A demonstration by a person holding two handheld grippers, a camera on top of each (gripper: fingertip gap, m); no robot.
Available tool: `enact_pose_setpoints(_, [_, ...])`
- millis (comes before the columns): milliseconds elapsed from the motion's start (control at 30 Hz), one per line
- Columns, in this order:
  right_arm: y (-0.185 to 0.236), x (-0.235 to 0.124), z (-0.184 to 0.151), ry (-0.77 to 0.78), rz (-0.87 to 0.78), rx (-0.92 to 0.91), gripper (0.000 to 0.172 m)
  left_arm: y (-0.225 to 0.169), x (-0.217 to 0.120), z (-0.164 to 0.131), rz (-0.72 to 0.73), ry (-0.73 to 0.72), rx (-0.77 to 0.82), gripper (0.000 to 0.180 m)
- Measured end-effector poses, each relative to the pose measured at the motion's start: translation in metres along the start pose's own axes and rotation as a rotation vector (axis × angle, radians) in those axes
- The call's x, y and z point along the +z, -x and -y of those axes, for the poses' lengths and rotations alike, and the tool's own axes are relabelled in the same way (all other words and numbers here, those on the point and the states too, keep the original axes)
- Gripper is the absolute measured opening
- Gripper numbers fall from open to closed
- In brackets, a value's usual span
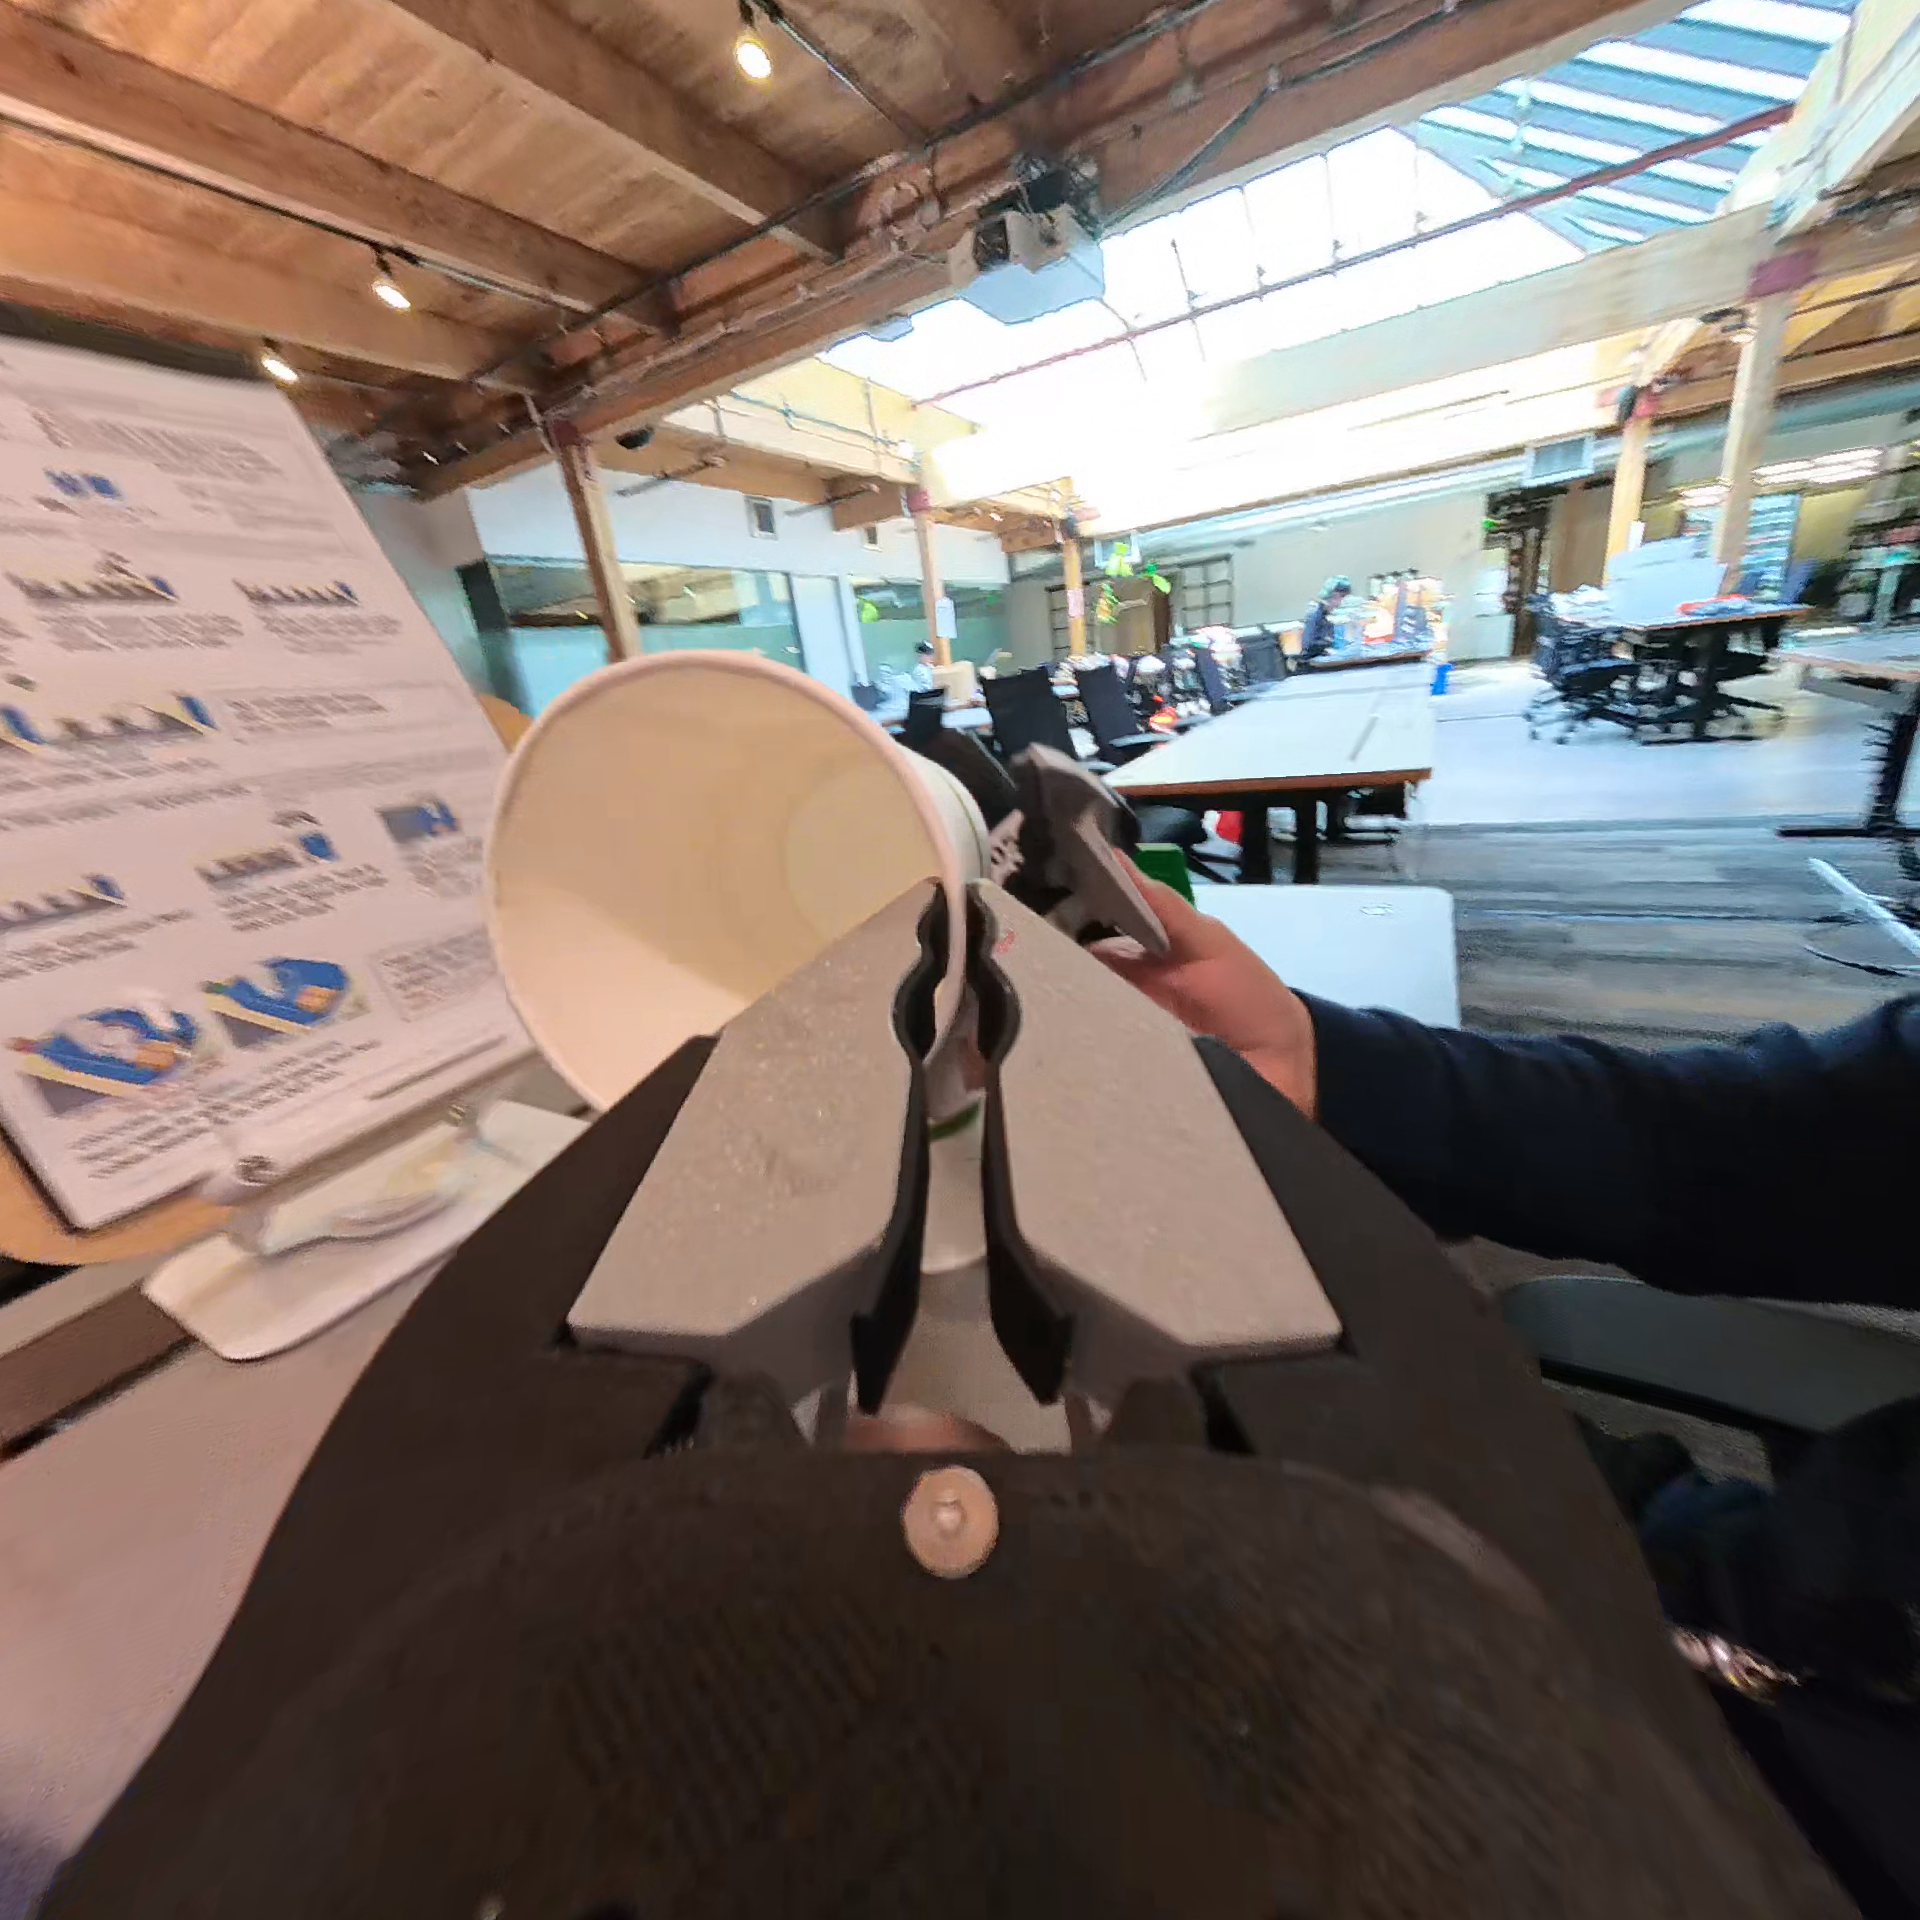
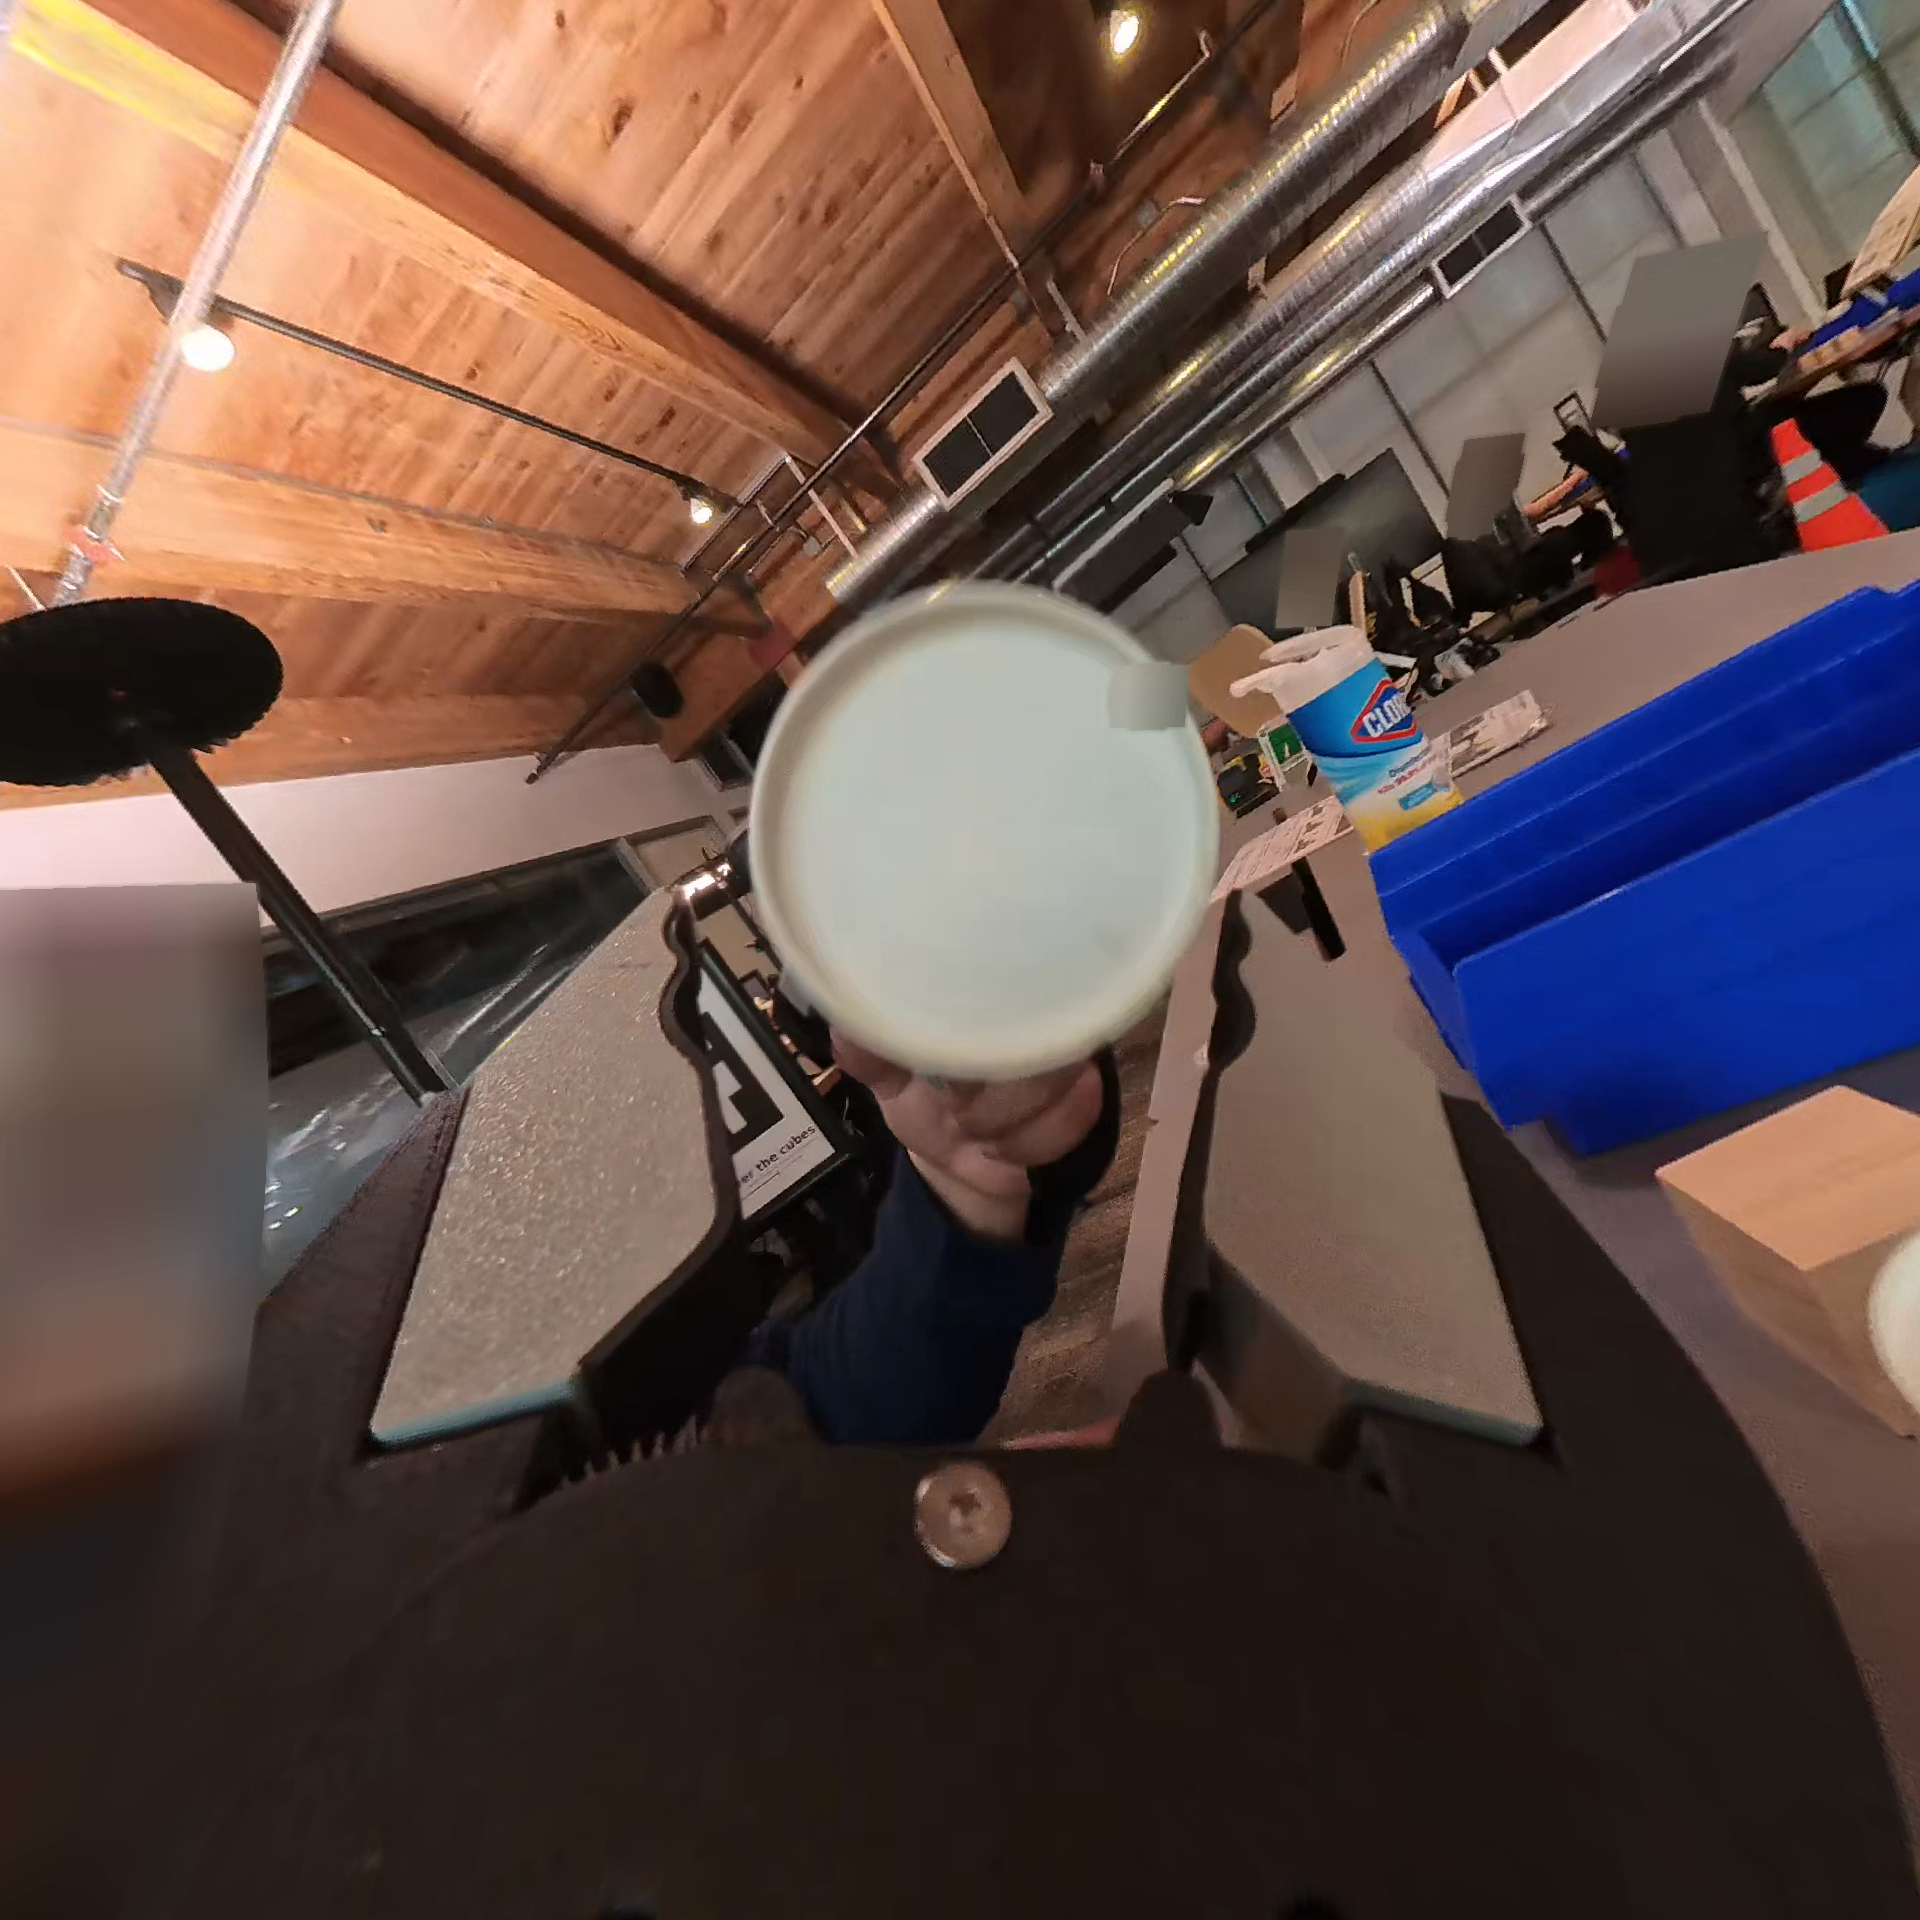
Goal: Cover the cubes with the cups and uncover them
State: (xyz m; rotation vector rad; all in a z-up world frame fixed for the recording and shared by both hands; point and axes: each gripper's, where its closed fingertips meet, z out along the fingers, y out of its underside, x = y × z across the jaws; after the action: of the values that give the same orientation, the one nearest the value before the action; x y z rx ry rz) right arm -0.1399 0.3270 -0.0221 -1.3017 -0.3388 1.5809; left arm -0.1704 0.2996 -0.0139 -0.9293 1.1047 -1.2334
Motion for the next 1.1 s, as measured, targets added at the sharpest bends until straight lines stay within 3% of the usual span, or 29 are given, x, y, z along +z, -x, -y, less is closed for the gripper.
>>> enact_pose_setpoints(100, [-0.012,-0.003,-0.003,0.003,-0.043,0.018,0.084,-0.003,0.006,-0.021,-0.031,0.030,-0.018,0.000])
enact_pose_setpoints(233, [-0.026,-0.010,-0.005,0.037,-0.127,-0.022,0.083,0.009,0.008,-0.036,-0.039,0.062,-0.063,0.001])
enact_pose_setpoints(300, [-0.036,-0.016,-0.001,0.038,-0.218,-0.094,0.083,0.026,0.006,-0.047,0.026,0.107,-0.028,0.017])
enact_pose_setpoints(367, [-0.044,-0.024,0.006,0.047,-0.325,-0.189,0.083,0.047,-0.001,-0.050,0.111,0.123,-0.006,0.034])
enact_pose_setpoints(467, [-0.058,-0.030,0.014,0.130,-0.496,-0.347,0.083,0.118,-0.026,-0.059,0.431,0.191,-0.052,0.031])
enact_pose_setpoints(567, [-0.073,-0.027,0.024,0.248,-0.630,-0.445,0.083,0.171,-0.054,-0.058,0.682,0.217,0.013,0.031])
enact_pose_setpoints(733, [-0.104,0.001,0.022,0.521,-0.765,-0.518,0.083,0.208,-0.082,-0.062,0.896,0.215,0.157,0.026])
enact_pose_setpoints(867, [-0.146,0.025,0.002,0.745,-0.862,-0.526,0.083,0.211,-0.097,-0.072,0.947,0.282,0.242,0.019])
enact_pose_setpoints(1000, [-0.185,0.039,-0.028,0.900,-0.940,-0.488,0.083,0.214,-0.101,-0.090,0.913,0.315,0.104,0.018])
enact_pose_setpoints(1100, [-0.207,0.034,-0.048,0.971,-1.003,-0.472,0.083,0.216,-0.103,-0.092,0.919,0.329,0.106,0.020])
